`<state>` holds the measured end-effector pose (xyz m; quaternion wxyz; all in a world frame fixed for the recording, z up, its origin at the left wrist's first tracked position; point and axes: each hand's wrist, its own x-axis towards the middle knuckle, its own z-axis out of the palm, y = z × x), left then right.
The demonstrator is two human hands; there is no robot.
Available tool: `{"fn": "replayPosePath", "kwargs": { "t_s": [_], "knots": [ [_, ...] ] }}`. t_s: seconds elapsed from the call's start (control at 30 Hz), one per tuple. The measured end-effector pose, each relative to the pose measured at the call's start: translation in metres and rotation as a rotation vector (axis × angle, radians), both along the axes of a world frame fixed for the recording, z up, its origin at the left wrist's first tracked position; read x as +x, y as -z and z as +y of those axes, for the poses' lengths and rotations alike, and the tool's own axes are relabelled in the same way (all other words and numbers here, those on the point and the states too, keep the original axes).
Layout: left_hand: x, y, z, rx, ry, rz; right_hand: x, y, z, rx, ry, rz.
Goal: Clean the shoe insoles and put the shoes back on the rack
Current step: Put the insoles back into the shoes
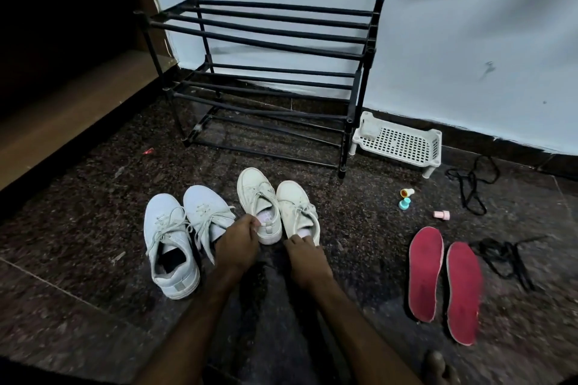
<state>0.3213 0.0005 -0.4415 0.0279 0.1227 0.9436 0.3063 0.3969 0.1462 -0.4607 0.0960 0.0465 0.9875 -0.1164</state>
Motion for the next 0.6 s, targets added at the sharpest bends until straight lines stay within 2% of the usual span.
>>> {"fn": "replayPosePath", "kwargs": {
  "t_s": [0.13, 0.37, 0.5, 0.6],
  "knots": [
    [0.009, 0.010, 0.003, -0.036, 0.091, 0.036, 0.041, 0.004, 0.010, 0.008, -0.031, 0.013],
    [0.006, 0.010, 0.035, -0.260, 0.191, 0.089, 0.068, 0.016, 0.031, -0.061, -0.098, 0.100],
    [-0.017, 0.020, 0.034, -0.411, 0.158, 0.016, 0.060, 0.028, 0.027, -0.071, -0.106, 0.017],
    [-0.026, 0.035, 0.034, -0.431, 0.252, -0.119, 0.042, 0.032, 0.028, -0.044, -0.035, -0.089]
  ]
}}
